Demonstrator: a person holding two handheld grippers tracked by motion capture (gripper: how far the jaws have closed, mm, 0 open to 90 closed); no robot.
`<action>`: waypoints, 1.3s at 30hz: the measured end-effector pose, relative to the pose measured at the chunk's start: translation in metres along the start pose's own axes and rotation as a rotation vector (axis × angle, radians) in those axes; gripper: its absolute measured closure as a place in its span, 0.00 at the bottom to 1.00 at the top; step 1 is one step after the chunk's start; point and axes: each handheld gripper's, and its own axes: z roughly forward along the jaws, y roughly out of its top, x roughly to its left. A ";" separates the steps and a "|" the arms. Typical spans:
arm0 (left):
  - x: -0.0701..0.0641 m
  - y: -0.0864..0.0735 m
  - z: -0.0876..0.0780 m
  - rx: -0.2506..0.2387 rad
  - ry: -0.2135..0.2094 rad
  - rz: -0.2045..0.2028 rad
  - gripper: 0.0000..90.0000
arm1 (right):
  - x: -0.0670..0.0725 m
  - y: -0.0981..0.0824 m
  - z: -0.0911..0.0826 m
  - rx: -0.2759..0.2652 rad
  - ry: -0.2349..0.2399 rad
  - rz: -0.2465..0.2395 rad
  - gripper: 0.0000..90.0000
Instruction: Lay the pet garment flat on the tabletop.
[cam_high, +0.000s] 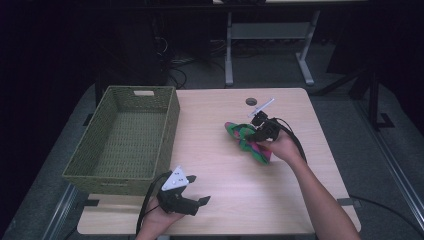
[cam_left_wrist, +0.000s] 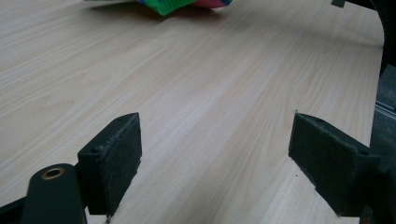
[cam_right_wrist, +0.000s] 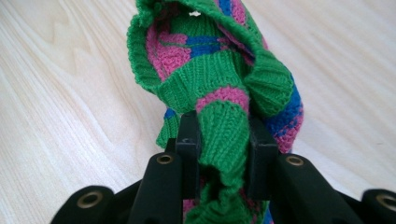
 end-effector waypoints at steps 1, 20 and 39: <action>0.000 0.000 0.000 0.000 0.001 0.000 0.19 | -0.001 0.000 -0.003 -0.009 0.000 0.003 0.79; -0.002 0.000 -0.001 -0.002 -0.005 0.002 0.19 | -0.004 -0.005 -0.042 -0.079 0.033 0.019 0.79; -0.002 0.000 -0.001 -0.004 0.004 0.009 0.19 | 0.015 -0.015 -0.075 -0.144 0.068 -0.037 0.79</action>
